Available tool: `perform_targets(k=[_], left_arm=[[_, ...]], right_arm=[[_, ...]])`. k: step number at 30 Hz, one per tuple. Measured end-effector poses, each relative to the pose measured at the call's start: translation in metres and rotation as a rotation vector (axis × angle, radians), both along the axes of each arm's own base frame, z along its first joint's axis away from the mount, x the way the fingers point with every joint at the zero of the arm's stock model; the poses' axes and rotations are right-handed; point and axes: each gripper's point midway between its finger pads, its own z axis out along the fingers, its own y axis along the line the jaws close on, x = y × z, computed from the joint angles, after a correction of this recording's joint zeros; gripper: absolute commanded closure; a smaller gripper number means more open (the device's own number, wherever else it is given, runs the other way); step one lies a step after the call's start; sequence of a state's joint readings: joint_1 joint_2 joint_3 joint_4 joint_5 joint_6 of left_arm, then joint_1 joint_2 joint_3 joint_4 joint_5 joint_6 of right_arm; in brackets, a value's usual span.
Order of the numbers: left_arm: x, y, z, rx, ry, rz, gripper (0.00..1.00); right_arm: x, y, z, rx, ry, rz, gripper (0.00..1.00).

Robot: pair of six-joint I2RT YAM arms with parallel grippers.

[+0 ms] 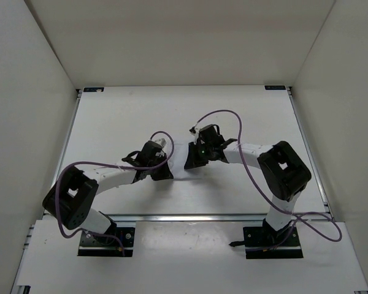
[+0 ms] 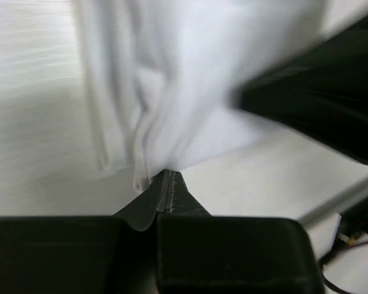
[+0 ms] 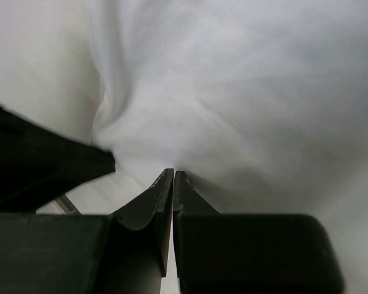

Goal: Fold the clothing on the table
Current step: Fold the skirt

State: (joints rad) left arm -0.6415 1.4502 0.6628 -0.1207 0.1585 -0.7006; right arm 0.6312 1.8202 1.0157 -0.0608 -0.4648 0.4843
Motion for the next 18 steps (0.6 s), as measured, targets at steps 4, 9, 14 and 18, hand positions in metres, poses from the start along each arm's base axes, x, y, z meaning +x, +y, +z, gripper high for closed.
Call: perform_targets(k=[4,9,14,18], left_arm=[[0.007,0.022,-0.013,0.060,0.030,0.050,1.00],[0.019,0.032,0.006,0.063,-0.002,0.035,0.41],[0.051,0.052,0.066,0.034,-0.136,0.041,0.01],[0.067,0.090,0.121,0.068,-0.332,0.104,0.01]], right_arm=[[0.015,-0.017,0.027,-0.006,-0.075,-0.054,0.69],[0.039,-0.055,0.079,0.026,-0.193,-0.154,0.01],[0.042,-0.104,0.129,0.026,-0.350,-0.273,0.01],[0.044,-0.145,0.152,-0.003,-0.427,-0.370,0.01]])
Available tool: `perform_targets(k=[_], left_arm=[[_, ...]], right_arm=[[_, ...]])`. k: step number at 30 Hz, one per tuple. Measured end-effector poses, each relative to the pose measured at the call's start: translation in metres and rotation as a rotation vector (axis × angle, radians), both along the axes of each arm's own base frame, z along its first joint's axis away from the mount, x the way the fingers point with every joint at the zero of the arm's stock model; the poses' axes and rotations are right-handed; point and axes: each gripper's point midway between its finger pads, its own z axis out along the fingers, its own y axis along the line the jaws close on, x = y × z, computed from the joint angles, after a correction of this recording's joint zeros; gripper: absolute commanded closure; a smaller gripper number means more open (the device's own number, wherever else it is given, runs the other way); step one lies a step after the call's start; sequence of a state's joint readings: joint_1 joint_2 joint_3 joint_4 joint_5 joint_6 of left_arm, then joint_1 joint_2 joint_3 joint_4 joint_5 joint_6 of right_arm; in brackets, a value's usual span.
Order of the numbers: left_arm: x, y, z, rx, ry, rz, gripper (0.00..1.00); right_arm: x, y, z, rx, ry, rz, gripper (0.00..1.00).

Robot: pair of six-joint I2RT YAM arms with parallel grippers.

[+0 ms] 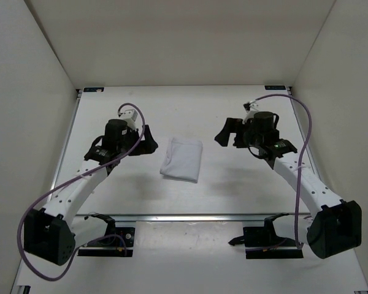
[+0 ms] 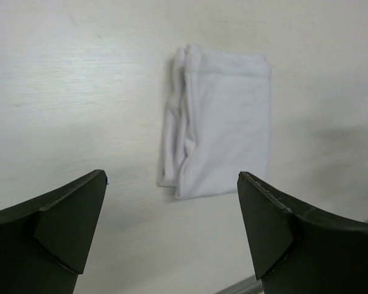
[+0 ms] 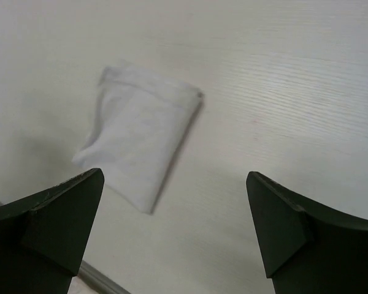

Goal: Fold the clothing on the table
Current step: Fold the skirt

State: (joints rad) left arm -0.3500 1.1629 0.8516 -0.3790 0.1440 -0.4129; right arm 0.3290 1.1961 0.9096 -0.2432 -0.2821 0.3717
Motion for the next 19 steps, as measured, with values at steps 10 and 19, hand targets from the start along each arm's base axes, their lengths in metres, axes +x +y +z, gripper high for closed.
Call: perform_targets(k=[10,19], left_arm=[[-0.014,0.042,-0.021,0.193,0.050,0.049,0.01],[-0.039,0.059,-0.036,0.230,0.097,0.084,0.02]], right_arm=[[-0.023,-0.073,-0.078,-0.233,0.251,-0.151,0.01],[-0.053,-0.099,-0.097,-0.242,0.253,-0.171,0.01]])
